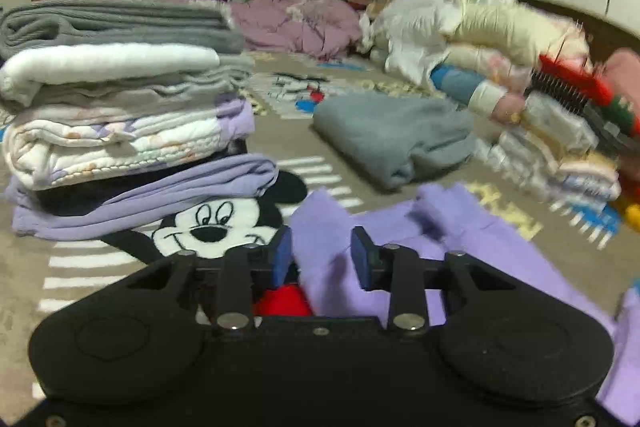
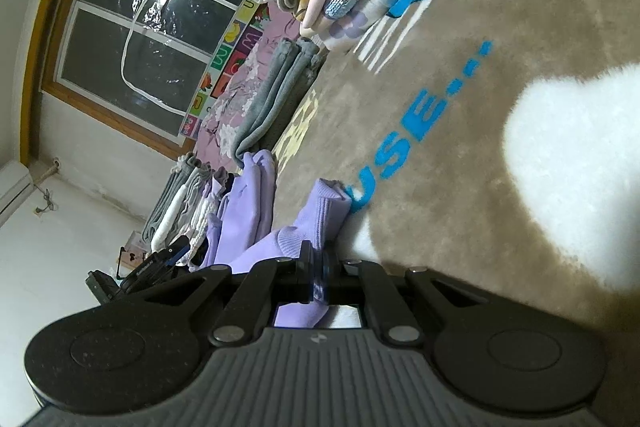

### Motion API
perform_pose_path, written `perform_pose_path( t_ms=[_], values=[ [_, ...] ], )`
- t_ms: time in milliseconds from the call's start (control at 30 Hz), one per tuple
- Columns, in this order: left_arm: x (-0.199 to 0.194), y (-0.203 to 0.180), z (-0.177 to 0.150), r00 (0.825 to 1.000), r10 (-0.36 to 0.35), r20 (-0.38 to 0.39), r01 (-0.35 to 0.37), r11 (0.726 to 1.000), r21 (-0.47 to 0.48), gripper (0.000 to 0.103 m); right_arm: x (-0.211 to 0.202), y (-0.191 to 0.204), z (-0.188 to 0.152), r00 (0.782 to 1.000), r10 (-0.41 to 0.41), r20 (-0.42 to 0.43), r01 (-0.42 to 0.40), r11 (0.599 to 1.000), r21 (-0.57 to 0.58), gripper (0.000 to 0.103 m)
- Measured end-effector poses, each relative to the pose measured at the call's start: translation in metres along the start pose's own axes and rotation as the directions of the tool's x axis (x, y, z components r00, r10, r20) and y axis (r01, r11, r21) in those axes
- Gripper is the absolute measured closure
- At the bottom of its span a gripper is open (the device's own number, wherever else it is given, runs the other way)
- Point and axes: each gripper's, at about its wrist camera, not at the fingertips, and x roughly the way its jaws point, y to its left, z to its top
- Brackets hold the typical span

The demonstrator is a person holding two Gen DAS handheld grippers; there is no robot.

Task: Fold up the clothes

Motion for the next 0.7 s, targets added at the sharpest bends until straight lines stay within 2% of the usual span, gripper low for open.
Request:
perform_pose_path(
  t_ms=[133,300,433,600,700],
  values=[
    [0.033,-0.022,-0.003,0.997,0.028,-0.066,-0.018,0.990,0.139,0.078,0.002,0.001,0.000,1.000,-0.011,-0.004,0.011,1.000,-0.010,0.097],
    [0.064,-0.046,-0.004,0.989,0.078,-0.126,-0.038,0.955,0.293,0.079,0.006,0.001,0.000,1.000,-0.027,-0.005,0.027,0.999,-0.021,0.098],
    [0.055,-0.033,0.001,0.993,0.039,-0.115,-0.009,0.968,0.249,0.079,0.009,0.002,-0.001,0.999,-0.038,0.001,0.038,0.999,-0.036,0.100],
    [0.029,-0.002,0.019,0.999,-0.042,0.001,0.042,0.997,0.068,0.079,0.009,0.002,-0.002,0.999,-0.039,0.006,0.040,0.998,-0.040,0.100],
    [0.029,0.001,0.022,0.999,-0.032,0.043,0.031,0.999,0.022,0.079,0.009,0.001,-0.001,0.999,-0.037,0.007,0.038,0.999,-0.038,0.100]
  ],
)
